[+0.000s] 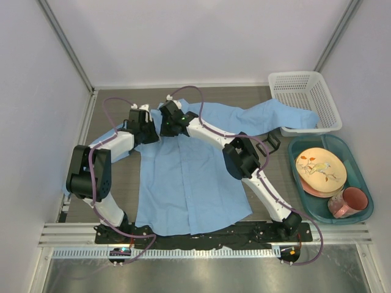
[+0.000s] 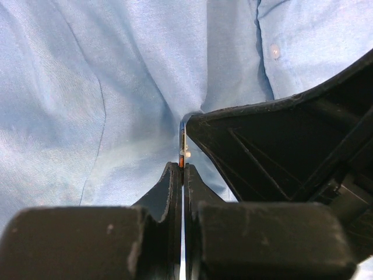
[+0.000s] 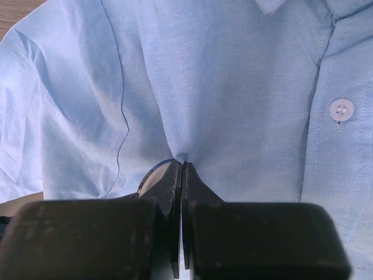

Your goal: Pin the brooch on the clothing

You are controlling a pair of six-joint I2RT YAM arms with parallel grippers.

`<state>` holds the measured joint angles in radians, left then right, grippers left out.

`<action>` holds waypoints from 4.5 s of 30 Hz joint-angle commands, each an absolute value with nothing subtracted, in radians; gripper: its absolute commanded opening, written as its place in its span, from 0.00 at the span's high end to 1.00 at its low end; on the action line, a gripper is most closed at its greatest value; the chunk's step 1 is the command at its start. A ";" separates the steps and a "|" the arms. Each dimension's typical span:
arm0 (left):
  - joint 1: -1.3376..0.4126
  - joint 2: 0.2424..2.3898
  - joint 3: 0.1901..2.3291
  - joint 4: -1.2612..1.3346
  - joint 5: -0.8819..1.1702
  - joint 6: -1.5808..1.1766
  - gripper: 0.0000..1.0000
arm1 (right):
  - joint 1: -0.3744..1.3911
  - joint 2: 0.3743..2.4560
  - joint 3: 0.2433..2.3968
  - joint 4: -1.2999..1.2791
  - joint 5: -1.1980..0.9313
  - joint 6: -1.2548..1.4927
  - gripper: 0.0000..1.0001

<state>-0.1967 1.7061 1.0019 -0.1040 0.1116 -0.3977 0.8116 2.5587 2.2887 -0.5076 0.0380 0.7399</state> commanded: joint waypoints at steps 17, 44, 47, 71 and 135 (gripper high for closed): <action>-0.210 1.726 1.060 -0.130 0.080 -0.371 1.00 | 0.821 2.448 2.356 -0.502 0.014 0.782 0.99; -0.238 1.733 1.097 -0.172 0.066 -0.380 1.00 | 0.834 2.471 2.344 -0.511 -0.009 0.801 0.99; -0.238 1.697 1.074 -0.143 0.097 -0.391 1.00 | 0.833 2.474 2.332 -0.515 -0.003 0.795 0.99; -0.204 1.540 0.953 -0.005 0.169 -0.430 1.00 | 0.833 2.483 2.309 -0.517 0.034 0.756 0.99; -0.118 1.473 0.885 0.067 0.380 -0.367 1.00 | 0.586 2.258 1.698 -0.229 -0.390 0.302 0.54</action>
<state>-0.1368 1.5150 0.8917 -0.0162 0.3092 -0.3439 0.5930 2.2932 1.7161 -0.2405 -0.4290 0.3454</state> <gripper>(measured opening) 0.020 0.457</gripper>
